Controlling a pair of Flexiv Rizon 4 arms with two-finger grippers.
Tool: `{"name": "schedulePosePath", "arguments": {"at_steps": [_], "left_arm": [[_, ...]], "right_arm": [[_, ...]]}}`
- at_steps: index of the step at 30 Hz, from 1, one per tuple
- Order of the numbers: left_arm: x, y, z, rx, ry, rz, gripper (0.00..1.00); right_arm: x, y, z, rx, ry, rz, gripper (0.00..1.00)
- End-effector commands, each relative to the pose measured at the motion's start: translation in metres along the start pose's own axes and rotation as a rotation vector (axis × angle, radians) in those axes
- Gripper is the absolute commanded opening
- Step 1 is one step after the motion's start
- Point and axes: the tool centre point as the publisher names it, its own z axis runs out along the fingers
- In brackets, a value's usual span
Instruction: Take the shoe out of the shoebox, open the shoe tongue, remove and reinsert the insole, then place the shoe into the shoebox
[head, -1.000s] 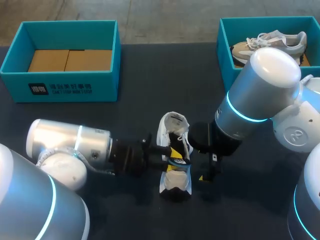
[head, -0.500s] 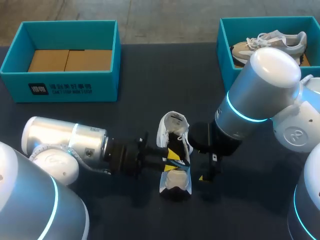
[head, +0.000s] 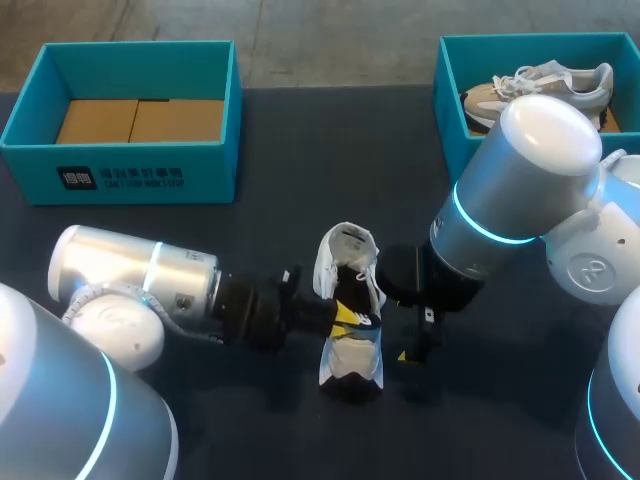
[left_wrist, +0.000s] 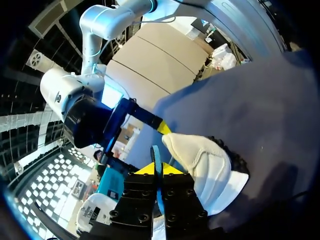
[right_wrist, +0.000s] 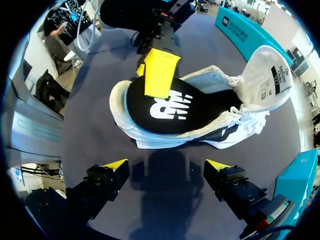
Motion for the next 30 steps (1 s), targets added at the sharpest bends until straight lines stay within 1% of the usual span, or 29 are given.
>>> {"name": "schedulePosePath", "arguments": {"at_steps": [1,2,7,13,14,15,17,18,21,25,28,29,30], "left_arm": [[0.000,0.007,0.004,-0.015,0.008,0.004,0.00],[0.001,0.009,0.004,-0.031,0.016,0.010,0.00],[0.003,0.016,0.004,-0.051,0.022,0.001,0.00],[0.005,0.010,0.002,-0.038,0.017,-0.013,0.00],[0.005,0.008,0.001,-0.027,0.013,-0.022,0.06],[0.005,0.007,0.000,-0.026,0.013,-0.023,0.19],[0.005,0.003,-0.002,-0.016,0.006,-0.030,0.33],[0.004,0.002,-0.003,-0.013,0.004,-0.031,0.41],[0.004,-0.003,-0.005,0.000,-0.006,-0.041,0.46],[0.002,-0.008,-0.007,0.021,-0.020,-0.060,0.45],[0.001,-0.011,-0.006,0.028,-0.022,-0.064,0.42],[0.001,-0.012,-0.005,0.032,-0.021,-0.065,0.39],[0.001,-0.013,-0.004,0.034,-0.020,-0.065,0.32]], "right_arm": [[0.001,0.001,0.002,0.002,-0.004,0.001,1.00],[0.001,0.001,0.002,0.002,-0.004,0.001,1.00],[0.001,0.001,0.002,0.002,-0.004,0.001,1.00],[0.001,0.001,0.002,0.002,-0.004,0.001,1.00],[0.001,0.001,0.002,0.002,-0.004,0.001,1.00],[0.001,0.001,0.002,0.002,-0.004,0.001,1.00],[0.001,0.001,0.002,0.002,-0.004,0.001,1.00],[0.001,0.001,0.002,0.002,-0.004,0.001,1.00],[0.001,0.001,0.002,0.002,-0.004,0.001,1.00],[0.001,0.001,0.002,0.002,-0.004,0.001,1.00],[0.001,0.001,0.002,0.002,-0.004,0.001,1.00],[0.001,0.001,0.002,0.002,-0.004,0.001,1.00],[0.001,0.001,0.002,0.002,-0.004,0.001,1.00]]}}
